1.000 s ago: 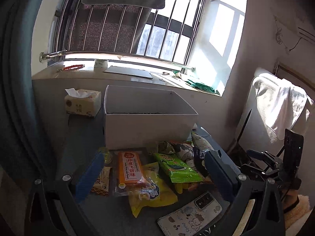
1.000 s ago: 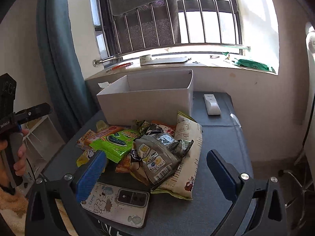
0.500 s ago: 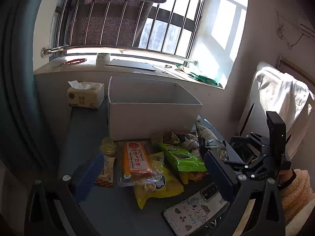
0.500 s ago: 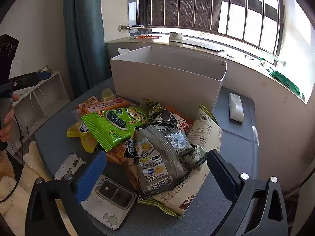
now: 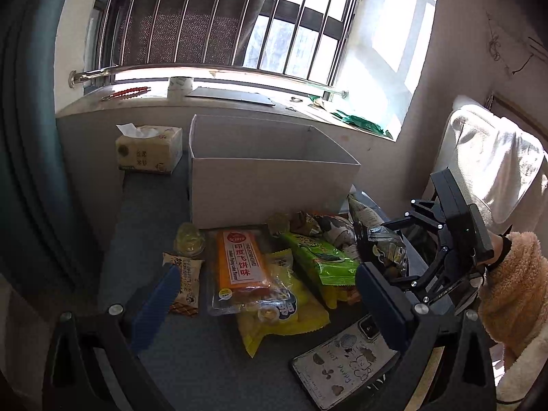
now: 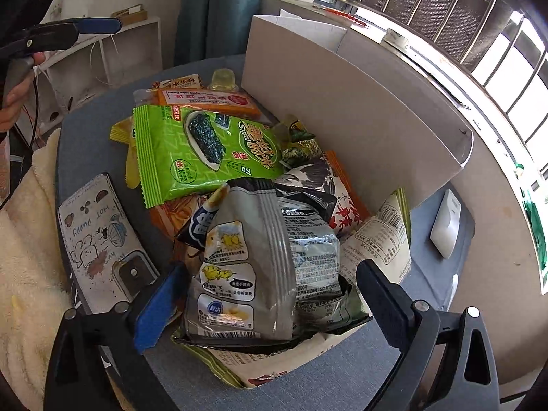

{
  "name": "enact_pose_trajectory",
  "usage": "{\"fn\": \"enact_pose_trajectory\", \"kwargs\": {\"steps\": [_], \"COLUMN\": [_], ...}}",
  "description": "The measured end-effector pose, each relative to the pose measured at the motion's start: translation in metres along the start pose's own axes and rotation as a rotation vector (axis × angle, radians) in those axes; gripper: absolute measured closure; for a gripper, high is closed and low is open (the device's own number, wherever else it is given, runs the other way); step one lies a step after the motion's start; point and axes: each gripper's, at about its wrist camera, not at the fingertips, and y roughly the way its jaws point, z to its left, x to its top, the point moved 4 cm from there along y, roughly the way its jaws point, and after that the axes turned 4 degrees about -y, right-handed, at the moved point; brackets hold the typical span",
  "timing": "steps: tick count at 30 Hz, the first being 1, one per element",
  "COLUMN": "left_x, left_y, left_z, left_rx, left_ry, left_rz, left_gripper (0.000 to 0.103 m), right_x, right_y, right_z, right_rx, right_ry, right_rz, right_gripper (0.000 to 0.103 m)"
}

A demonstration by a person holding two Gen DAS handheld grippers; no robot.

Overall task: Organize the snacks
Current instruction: 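Grasp the grey snack bag with the right gripper and lift it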

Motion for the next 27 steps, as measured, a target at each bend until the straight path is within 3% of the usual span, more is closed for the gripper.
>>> {"fn": "enact_pose_trajectory", "kwargs": {"steps": [3, 6, 12, 19, 23, 27], "left_x": [-0.002, -0.004, -0.001, 0.002, 0.002, 0.001], "left_y": [0.004, 0.01, 0.037, 0.104, 0.136, 0.155], "left_z": [0.003, 0.008, 0.016, 0.024, 0.029, 0.034], "left_rx": [0.008, 0.007, 0.015, 0.02, 0.125, 0.156], "left_ry": [-0.003, -0.018, -0.033, -0.083, -0.061, -0.091], "left_rz": [0.015, 0.031, 0.102, 0.304, 0.395, 0.444], "left_gripper": [0.0, 0.0, 0.0, 0.0, 0.0, 0.0], "right_x": [0.0, -0.005, -0.016, -0.023, -0.027, -0.033], "right_y": [-0.004, -0.011, -0.033, -0.08, -0.095, -0.108], "right_z": [0.004, 0.001, -0.004, 0.009, 0.02, 0.026], "right_rx": [0.023, -0.002, 0.033, 0.048, 0.033, 0.038], "right_ry": [0.031, 0.122, 0.338, 0.521, 0.574, 0.616], "right_rz": [-0.056, -0.112, -0.177, -0.308, -0.375, -0.42], "right_gripper": [0.024, 0.028, 0.028, 0.028, 0.028, 0.028]}}
